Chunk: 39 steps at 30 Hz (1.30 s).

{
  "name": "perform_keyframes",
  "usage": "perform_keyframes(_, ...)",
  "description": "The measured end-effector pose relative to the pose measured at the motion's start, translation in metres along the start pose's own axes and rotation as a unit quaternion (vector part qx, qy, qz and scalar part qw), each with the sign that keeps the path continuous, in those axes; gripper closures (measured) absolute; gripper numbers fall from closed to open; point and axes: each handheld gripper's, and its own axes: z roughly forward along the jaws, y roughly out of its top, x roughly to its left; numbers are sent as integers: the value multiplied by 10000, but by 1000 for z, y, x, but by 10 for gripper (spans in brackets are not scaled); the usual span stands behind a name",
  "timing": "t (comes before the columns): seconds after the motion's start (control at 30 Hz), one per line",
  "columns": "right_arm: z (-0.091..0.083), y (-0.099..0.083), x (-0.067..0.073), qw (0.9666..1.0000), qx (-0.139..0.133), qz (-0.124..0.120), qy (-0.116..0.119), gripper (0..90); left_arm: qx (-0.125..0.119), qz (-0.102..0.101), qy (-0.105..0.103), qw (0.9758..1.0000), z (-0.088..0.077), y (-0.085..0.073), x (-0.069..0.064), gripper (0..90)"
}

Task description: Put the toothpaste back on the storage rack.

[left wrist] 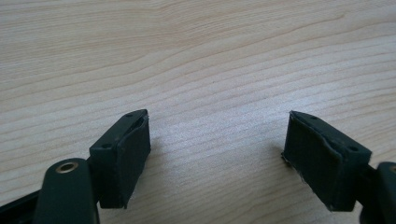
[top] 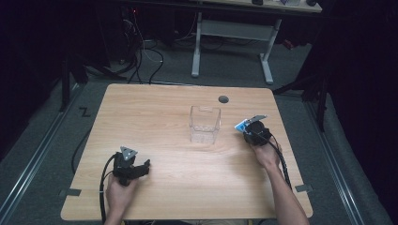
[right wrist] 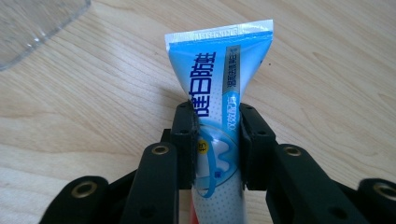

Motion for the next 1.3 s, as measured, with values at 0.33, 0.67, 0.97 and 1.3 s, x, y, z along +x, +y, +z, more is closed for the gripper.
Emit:
perform_keyframes(0.33,-27,-2,-3,9989,-403,106,234,728,2,0,2,10000,0,0,0,230)
perform_keyframes(0.67,-49,-3,-5,9954,-816,248,437,731,1,-1,2,10000,0,0,0,230)
perform_keyframes(0.97,-69,-2,-4,9897,-1234,319,648,732,1,-1,2,10000,0,0,0,230)
perform_keyframes(1.3,-80,0,0,9793,-1665,422,1071,733,5,3,0,10000,0,0,0,230)
